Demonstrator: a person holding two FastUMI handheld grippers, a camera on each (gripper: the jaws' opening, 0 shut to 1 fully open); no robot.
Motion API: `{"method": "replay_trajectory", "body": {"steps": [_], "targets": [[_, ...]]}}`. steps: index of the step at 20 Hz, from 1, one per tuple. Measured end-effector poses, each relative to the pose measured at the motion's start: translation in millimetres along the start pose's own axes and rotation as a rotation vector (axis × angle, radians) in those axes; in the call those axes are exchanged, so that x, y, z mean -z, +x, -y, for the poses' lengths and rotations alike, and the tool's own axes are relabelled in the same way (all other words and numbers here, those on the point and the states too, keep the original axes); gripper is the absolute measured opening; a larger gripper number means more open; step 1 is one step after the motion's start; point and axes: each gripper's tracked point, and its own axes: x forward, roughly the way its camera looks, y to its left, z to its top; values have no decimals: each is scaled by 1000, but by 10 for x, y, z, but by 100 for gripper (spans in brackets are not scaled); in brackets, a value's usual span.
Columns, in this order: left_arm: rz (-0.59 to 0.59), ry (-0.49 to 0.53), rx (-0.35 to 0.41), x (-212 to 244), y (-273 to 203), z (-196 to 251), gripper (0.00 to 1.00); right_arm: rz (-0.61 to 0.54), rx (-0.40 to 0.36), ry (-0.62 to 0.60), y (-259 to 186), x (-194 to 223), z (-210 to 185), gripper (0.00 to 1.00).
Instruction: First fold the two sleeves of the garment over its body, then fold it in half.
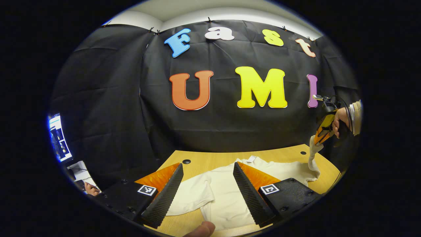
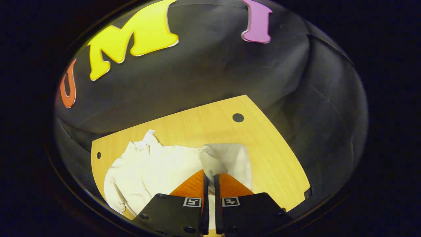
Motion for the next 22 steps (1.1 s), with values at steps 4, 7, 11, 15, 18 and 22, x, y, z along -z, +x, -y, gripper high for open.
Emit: {"method": "replay_trajectory", "body": {"steps": [4,7,11,15,18,22], "targets": [[-1,-18,-20,67,-43,-180,99,-23,-94,-73,-22,227,-926,7],[8,-5,-22,65,-108,-281,98,-25,-144,-142,-19,429,-1552,8],[23,29,-38,75,-158,-480,98,-52,-208,-233,-66,784,-2321,8],[5,22,-49,187,-244,-642,99,-81,-273,-316,-111,1196,-3025,8],[-32,24,-86,334,-308,-842,99,-109,-287,-372,17,1542,-3412,8],[-65,38,-125,509,-423,-1087,98,-153,-271,-398,243,1901,-3689,8]]}}
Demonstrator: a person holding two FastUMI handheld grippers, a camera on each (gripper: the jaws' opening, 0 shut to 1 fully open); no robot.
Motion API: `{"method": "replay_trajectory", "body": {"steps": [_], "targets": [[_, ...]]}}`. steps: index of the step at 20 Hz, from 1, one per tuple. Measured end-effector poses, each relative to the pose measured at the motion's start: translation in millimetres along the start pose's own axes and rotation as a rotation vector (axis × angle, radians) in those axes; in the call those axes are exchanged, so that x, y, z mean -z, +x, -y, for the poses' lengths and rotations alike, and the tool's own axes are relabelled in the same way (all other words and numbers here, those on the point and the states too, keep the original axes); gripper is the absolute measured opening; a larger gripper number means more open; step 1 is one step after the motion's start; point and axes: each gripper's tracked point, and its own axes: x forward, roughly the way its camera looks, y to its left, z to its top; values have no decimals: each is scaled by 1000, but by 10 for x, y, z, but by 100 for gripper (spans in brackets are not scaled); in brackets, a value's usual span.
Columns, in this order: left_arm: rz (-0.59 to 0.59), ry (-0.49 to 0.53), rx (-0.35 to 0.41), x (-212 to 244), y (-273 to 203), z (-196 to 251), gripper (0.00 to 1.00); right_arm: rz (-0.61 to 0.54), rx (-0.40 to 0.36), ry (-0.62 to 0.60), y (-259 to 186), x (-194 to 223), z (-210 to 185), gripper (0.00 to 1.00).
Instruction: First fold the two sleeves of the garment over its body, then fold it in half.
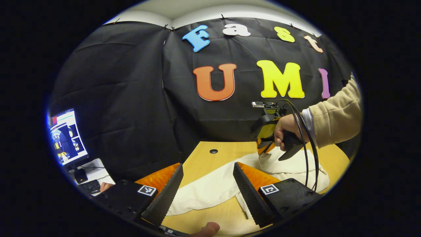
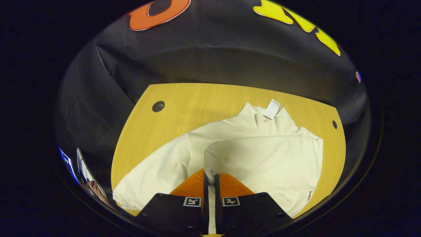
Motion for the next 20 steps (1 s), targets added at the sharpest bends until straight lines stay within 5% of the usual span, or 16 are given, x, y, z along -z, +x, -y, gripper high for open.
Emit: {"method": "replay_trajectory", "body": {"steps": [4,7,8,10,12,14,20], "targets": [[-18,-12,-14,111,-71,-130,99,-13,33,-9,143,88,-61,8],[-29,-57,-6,232,-61,-175,99,12,-40,-1,65,3,-221,16],[-39,-60,-13,287,-39,-207,98,24,-61,-10,48,-8,-278,32],[-57,-62,-23,358,-12,-245,99,40,-76,-35,-97,-28,-291,41],[-78,-62,-31,426,9,-277,99,41,-98,-52,-227,0,-333,72],[-98,-66,-45,490,34,-331,99,55,-112,-58,-395,6,-298,91],[-188,-119,-151,835,190,-727,99,209,-88,-187,-1249,-60,230,92]]}}
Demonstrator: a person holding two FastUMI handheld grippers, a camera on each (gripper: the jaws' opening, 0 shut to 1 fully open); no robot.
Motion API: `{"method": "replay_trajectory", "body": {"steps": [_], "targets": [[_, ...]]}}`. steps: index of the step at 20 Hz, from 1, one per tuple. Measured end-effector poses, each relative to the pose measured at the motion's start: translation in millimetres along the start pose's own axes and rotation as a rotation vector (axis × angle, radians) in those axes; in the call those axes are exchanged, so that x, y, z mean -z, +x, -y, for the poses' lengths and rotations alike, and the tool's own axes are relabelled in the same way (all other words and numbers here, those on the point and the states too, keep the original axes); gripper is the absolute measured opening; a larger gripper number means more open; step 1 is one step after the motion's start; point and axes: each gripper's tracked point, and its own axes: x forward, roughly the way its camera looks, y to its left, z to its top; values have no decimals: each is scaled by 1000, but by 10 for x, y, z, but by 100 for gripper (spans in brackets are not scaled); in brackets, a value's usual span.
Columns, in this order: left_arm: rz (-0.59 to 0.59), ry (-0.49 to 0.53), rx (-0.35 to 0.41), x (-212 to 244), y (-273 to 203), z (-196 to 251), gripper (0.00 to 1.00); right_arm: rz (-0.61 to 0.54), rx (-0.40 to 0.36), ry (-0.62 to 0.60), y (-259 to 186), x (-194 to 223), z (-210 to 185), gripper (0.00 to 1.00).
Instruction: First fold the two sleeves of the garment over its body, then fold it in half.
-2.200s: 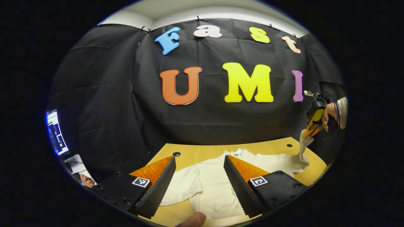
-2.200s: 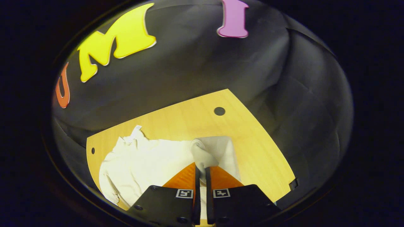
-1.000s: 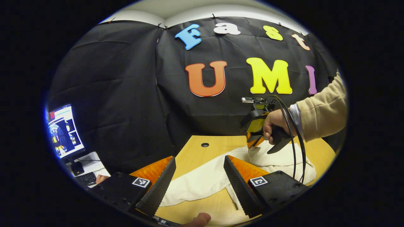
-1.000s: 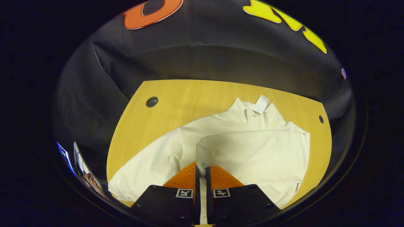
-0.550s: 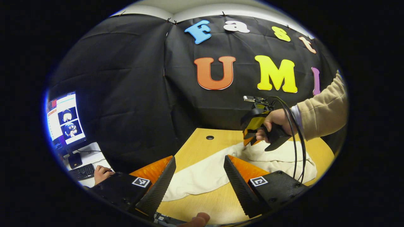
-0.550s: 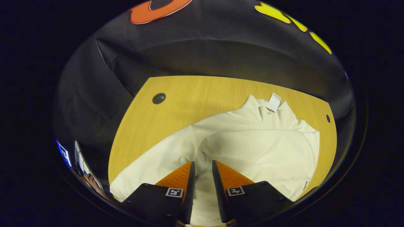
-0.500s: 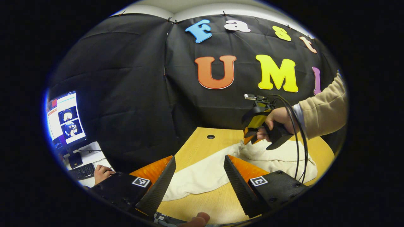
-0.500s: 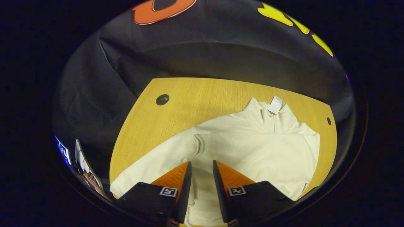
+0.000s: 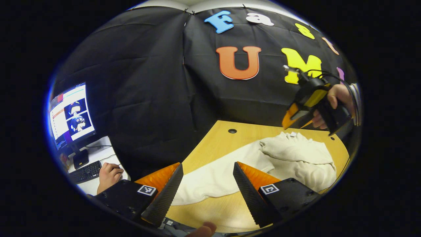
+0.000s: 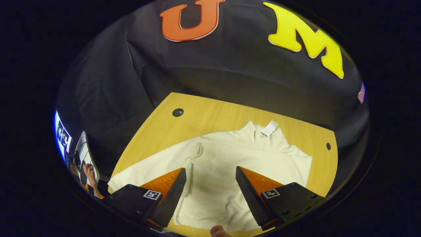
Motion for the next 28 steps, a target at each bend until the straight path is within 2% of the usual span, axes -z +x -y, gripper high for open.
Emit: {"method": "replay_trajectory", "body": {"steps": [3,5,7,13,14,16,19,22,25,26,28], "targets": [[-61,-47,-90,204,101,-254,99,-10,-35,-40,-533,265,142,94],[-134,-80,-163,439,165,-494,99,-32,-71,-26,-810,483,160,95],[-194,-127,-194,665,252,-585,99,-54,-87,-10,-1065,671,218,95],[-381,-216,-293,1224,475,-880,99,-85,-47,44,-1681,1209,677,94],[-422,-238,-312,1308,499,-917,99,-94,-26,46,-1715,1287,794,92],[-510,-296,-349,1497,513,-961,99,-99,3,75,-1736,1395,982,94],[-600,-371,-358,1672,562,-931,99,-117,19,154,-1739,1500,1109,94],[-651,-385,-391,1742,600,-1003,99,-121,25,206,-1735,1538,1250,95],[-692,-440,-396,1758,648,-1020,99,-131,34,225,-1715,1584,1319,92],[-703,-458,-391,1754,673,-1013,99,-136,34,231,-1710,1601,1333,95],[-742,-479,-383,1744,677,-1008,98,-144,35,255,-1680,1609,1364,92]]}}
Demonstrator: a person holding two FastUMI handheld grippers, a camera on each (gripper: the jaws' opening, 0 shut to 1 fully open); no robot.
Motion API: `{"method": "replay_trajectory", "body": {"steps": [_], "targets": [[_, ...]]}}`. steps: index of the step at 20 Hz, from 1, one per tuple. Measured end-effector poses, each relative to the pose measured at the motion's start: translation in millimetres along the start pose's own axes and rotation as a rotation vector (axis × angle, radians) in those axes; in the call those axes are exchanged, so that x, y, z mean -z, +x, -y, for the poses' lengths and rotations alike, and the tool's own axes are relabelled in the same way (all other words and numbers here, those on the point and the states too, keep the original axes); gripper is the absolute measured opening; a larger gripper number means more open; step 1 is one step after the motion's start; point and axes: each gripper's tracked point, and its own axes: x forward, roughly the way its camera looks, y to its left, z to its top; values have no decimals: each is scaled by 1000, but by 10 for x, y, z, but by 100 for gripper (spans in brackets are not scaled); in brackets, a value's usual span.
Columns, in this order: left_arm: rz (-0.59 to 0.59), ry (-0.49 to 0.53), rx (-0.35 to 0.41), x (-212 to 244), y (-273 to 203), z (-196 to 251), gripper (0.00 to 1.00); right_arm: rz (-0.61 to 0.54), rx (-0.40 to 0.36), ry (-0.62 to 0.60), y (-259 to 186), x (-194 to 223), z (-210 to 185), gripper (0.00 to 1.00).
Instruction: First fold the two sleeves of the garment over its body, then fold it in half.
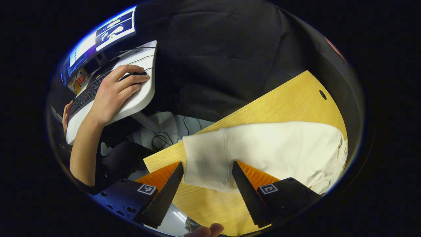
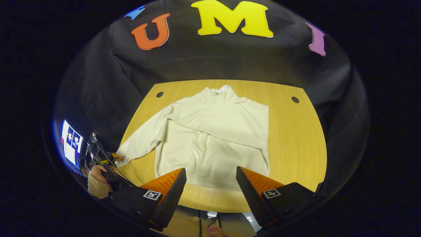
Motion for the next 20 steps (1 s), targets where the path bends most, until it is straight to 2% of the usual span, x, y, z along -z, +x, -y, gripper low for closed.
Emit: {"method": "replay_trajectory", "body": {"steps": [1,2,5,7,8,9,11,12,13,14,15,16,17,18,20], "targets": [[-20,4,1,-2,11,0,98,-6,-11,14,15,4,-17,95],[-38,13,5,-10,19,3,98,-12,-18,26,30,13,-12,93],[-74,38,17,-15,27,18,94,-17,-30,47,74,36,10,95],[-89,31,21,-18,43,20,90,-5,-38,60,105,34,24,92],[-93,24,21,-24,53,28,84,-2,-40,58,99,43,40,95],[-98,30,23,-30,41,43,72,0,-38,54,109,64,75,95],[-101,43,32,-34,48,74,65,-2,-38,57,97,128,126,95],[-101,38,33,-37,51,90,67,-5,-42,68,90,160,150,95],[-97,24,34,-39,46,106,53,-10,-44,80,100,192,181,95],[-95,16,34,-47,45,125,55,-15,-40,93,99,234,233,95],[-93,22,37,-49,47,151,39,-17,-38,109,91,267,274,95],[-92,32,36,-51,52,157,29,-19,-36,125,82,286,318,95],[-92,36,34,-51,47,164,36,-19,-33,135,86,306,377,95],[-93,42,34,-47,49,168,28,-18,-28,142,78,310,430,96],[-98,62,35,-58,36,185,23,-19,-25,152,67,322,511,96]]}}
